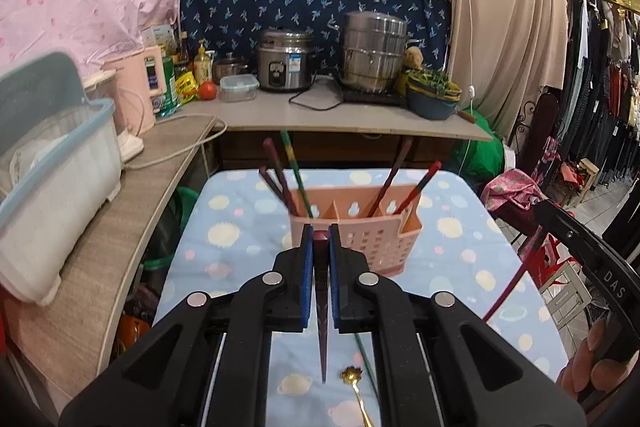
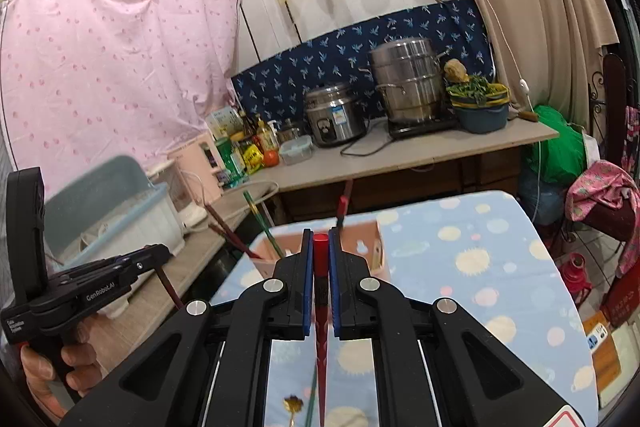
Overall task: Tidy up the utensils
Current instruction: 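Lift both chopsticks and carry them over the pink holder, then open both tools to drop the chopsticks into the holder, then grasp the green chopstick with the right tool while the left tool grasps the gold spoon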
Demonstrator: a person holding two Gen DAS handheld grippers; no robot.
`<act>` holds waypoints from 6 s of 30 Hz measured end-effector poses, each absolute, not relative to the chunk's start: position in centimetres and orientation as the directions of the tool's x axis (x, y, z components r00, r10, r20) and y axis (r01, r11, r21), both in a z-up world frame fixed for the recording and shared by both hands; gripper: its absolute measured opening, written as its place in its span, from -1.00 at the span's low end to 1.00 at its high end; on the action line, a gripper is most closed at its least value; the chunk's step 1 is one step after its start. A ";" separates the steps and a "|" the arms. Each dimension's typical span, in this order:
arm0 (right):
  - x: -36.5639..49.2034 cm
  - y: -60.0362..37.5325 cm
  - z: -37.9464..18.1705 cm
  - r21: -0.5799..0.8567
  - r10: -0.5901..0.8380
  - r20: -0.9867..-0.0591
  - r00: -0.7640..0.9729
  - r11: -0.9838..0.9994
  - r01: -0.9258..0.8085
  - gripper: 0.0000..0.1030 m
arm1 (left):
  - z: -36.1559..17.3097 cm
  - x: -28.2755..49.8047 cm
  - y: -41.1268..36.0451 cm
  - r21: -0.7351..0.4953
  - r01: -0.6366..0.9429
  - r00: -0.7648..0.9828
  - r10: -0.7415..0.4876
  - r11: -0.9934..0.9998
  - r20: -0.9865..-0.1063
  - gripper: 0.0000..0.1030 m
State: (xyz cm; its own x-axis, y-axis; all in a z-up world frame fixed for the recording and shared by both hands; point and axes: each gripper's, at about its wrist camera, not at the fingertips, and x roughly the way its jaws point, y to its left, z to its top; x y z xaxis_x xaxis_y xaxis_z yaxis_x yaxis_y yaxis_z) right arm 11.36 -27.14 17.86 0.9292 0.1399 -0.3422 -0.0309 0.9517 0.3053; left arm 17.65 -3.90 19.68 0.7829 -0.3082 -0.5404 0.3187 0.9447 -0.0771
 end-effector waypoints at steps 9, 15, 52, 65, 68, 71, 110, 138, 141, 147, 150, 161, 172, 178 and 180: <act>15.2 -27.9 23.5 0.334 0.140 -0.224 0.964 0.941 -0.059 -0.87 | 26.1 20.4 -5.2 -0.078 0.331 0.841 -0.331 0.940 -0.427 -0.87; 18.4 -28.1 26.9 0.355 0.121 -0.158 0.980 0.933 -0.059 -0.87 | 29.4 22.8 -6.3 -0.065 0.318 0.887 -0.321 0.946 -0.333 -0.87; 25.8 -26.5 17.4 0.269 0.100 -0.397 0.913 0.963 0.011 -0.77 | 20.8 29.0 -7.7 -0.054 0.277 0.857 -0.272 0.959 -0.439 -0.65; 22.9 -25.9 16.6 0.282 0.139 -0.413 0.900 0.959 -0.019 -0.76 | 19.7 26.5 -7.6 0.006 0.247 0.867 -0.219 0.969 -0.448 -0.38; 21.7 -25.5 16.1 0.285 0.152 -0.419 0.895 0.958 -0.029 -0.76 | 19.2 25.7 -7.6 0.018 0.245 0.861 -0.209 0.969 -0.464 -0.38; 20.5 -25.3 15.6 0.291 0.162 -0.424 0.891 0.956 -0.035 -0.76 | 18.6 25.0 -7.5 0.023 0.242 0.855 -0.201 0.970 -0.479 -0.38; 2.3 -18.2 -1.4 0.175 0.149 -0.705 0.693 0.984 -0.034 -0.48 | 1.7 11.5 -3.0 -0.025 0.246 0.633 -0.180 0.969 -0.753 -0.38; 0.6 -15.8 -4.0 0.105 0.109 -0.726 0.679 0.993 -0.048 -0.80 | -2.1 8.6 -2.5 -0.029 0.244 0.568 -0.167 0.969 -0.806 0.06; 0.6 -16.1 -4.1 0.110 0.109 -0.725 0.680 0.993 -0.042 -0.85 | -2.2 8.5 -2.5 -0.031 0.243 0.565 -0.168 0.969 -0.808 0.09; 0.4 -16.9 -4.0 0.123 0.100 -0.720 0.686 0.992 -0.015 -0.87 | -2.1 8.2 -2.7 -0.031 0.248 0.569 -0.171 0.968 -0.804 0.27; 0.3 -17.7 -3.8 0.134 0.087 -0.716 0.693 0.991 0.013 -0.87 | -2.2 8.0 -3.0 -0.037 0.259 0.563 -0.182 0.965 -0.806 0.29; 0.1 -20.9 -3.5 0.189 0.064 -0.709 0.702 0.977 0.101 -0.87 | -2.2 7.4 -5.8 -0.077 0.327 0.537 -0.252 0.942 -0.805 0.40; 0.0 -20.9 -3.9 0.195 0.072 -0.714 0.696 0.976 0.098 -0.86 | -2.7 7.1 -7.6 -0.076 0.377 0.523 -0.280 0.923 -0.805 -0.50; -0.1 -21.0 -3.7 0.195 0.073 -0.709 0.702 0.976 0.096 -0.86 | -2.6 7.1 -7.1 -0.113 0.382 0.499 -0.307 0.917 -0.810 -0.78; -0.2 -21.0 -3.5 0.195 0.072 -0.705 0.706 0.976 0.095 -0.86 | -2.3 7.0 -7.0 -0.125 0.379 0.494 -0.314 0.917 -0.811 -0.78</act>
State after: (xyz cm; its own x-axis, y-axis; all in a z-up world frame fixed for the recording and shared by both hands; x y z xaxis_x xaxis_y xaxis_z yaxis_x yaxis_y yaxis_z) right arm -0.21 -20.97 -3.54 0.7056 0.0721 -0.7049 0.0950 0.9762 0.1949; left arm 7.01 -6.96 -2.34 0.4941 -0.3143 -0.8106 0.3786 0.9171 -0.1247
